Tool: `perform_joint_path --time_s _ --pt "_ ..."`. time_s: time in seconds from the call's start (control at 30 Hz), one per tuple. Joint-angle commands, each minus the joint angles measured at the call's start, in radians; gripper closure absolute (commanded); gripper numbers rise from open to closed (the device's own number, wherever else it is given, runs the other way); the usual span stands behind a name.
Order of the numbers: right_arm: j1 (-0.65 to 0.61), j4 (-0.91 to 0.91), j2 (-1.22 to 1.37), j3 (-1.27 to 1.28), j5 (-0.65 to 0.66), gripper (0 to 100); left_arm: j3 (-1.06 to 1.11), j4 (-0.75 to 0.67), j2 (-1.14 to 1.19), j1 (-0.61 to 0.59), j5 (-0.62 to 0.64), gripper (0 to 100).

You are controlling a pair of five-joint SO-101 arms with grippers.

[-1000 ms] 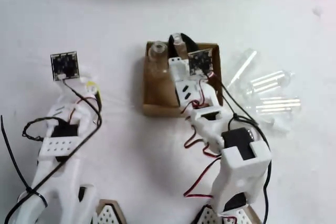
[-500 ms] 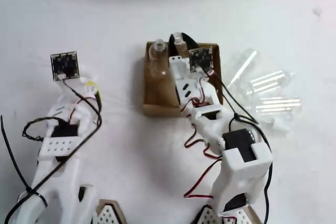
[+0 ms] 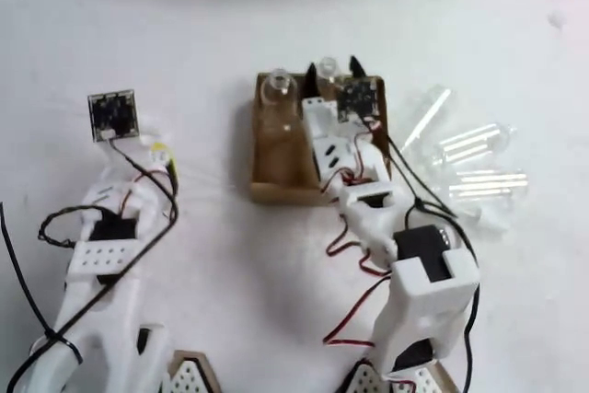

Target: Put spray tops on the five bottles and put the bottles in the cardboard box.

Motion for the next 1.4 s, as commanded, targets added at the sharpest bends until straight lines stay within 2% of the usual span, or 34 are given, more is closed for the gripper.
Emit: perform_joint_path --time_s 0.0,0.13,0.37,0.43,0.6,0.67,0.73,0.8,0.9,1.03,1.37 --pt "-0.019 0.001 -0.054 -0.017 -0.003 76.3 -0.005 -0.026 -0.012 0.012 -0.011 98" --pt "-0.021 0.033 -0.139 -0.018 -0.005 76.3 -0.005 -0.026 -0.012 0.012 -0.011 98" --pt "-0.036 0.335 -0.421 -0.018 -0.009 76.5 -0.005 -0.026 -0.012 0.012 -0.011 98" --pt "-0.041 0.521 -0.530 -0.017 -0.017 76.6 -0.005 -0.026 -0.012 0.012 -0.011 98" --pt "-0.074 1.138 -0.739 -0.023 -0.155 77.6 -0.005 -0.026 -0.012 0.012 -0.011 98" --pt "-0.065 1.280 -0.785 -0.028 -0.176 84.7 -0.005 -0.025 -0.012 0.012 -0.011 98" --pt "-0.047 1.326 -0.799 -0.026 -0.180 99.1 -0.005 -0.025 -0.012 0.012 -0.011 98" --pt "-0.044 1.342 -0.789 -0.025 -0.180 94.7 -0.005 -0.025 -0.012 0.012 -0.011 98" --pt "-0.068 1.334 -0.734 -0.034 -0.180 98.7 -0.005 -0.025 -0.012 0.013 -0.011 98" --pt "-0.117 1.337 -0.564 -0.138 -0.178 98.1 -0.005 -0.023 -0.012 0.013 -0.011 98" --pt "-0.124 1.336 -0.136 -0.411 -0.180 97.9 -0.005 -0.026 -0.012 0.013 -0.011 98"
